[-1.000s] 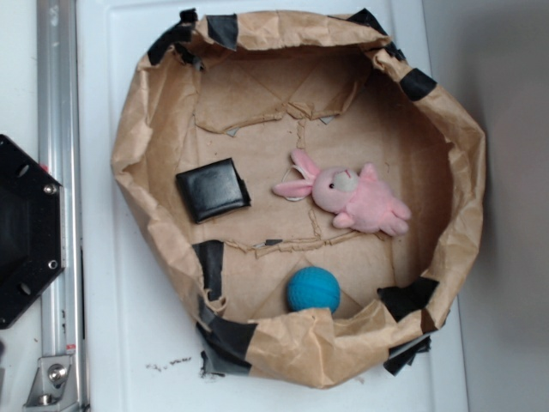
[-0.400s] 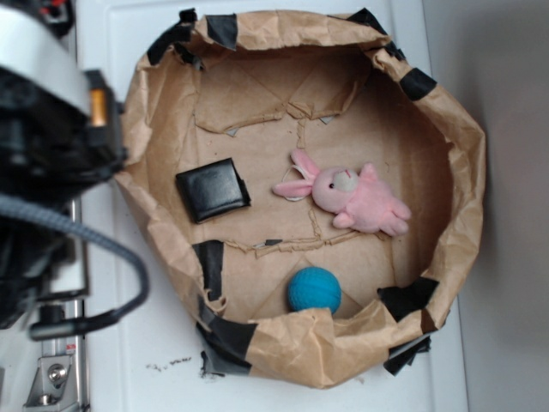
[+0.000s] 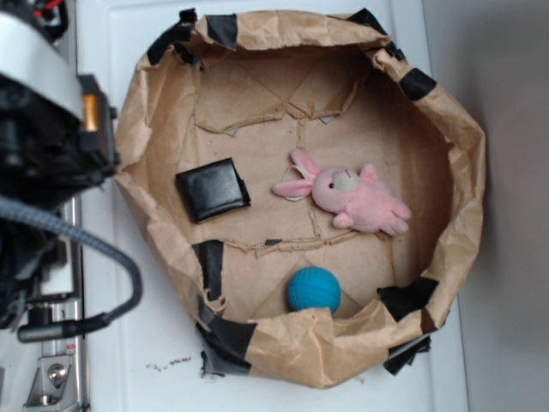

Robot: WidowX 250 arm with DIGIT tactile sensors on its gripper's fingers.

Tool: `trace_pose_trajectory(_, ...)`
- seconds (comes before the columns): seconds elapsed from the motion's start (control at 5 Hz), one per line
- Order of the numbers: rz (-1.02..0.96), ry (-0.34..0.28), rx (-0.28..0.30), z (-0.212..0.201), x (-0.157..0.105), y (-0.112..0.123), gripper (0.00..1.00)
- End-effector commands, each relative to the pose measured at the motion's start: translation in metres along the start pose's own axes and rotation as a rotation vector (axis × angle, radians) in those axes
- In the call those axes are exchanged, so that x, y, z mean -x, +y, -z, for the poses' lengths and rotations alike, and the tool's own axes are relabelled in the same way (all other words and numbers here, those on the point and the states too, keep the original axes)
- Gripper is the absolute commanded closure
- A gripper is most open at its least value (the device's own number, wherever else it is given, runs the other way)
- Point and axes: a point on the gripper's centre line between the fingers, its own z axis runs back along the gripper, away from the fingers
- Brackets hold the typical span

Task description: Grab the black box.

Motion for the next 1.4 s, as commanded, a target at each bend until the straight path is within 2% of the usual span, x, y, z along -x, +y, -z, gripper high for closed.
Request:
trace_pose_trajectory(0.0, -0.176, -0.169, -0.080, 0.031, -0.083, 0.039, 0.00)
trace_pose_trajectory(0.2, -0.177, -0.150, -0.078, 0.045, -0.103, 0.042, 0.00)
trace_pose_trajectory(0.4, -0.133, -0.066, -0.065, 0.088, -0.098, 0.035, 0.00)
trace_pose_trajectory(0.6, -0.104, -0.032, -0.074, 0.120, -0.093, 0.030, 0.00)
trace_pose_trajectory(0.8, -0.076, -0.026, -0.079, 0.142, -0.085, 0.032, 0.00)
trace_pose_trajectory(1.2, -0.097, -0.022, -0.019, 0.143, -0.064, 0.023, 0.00)
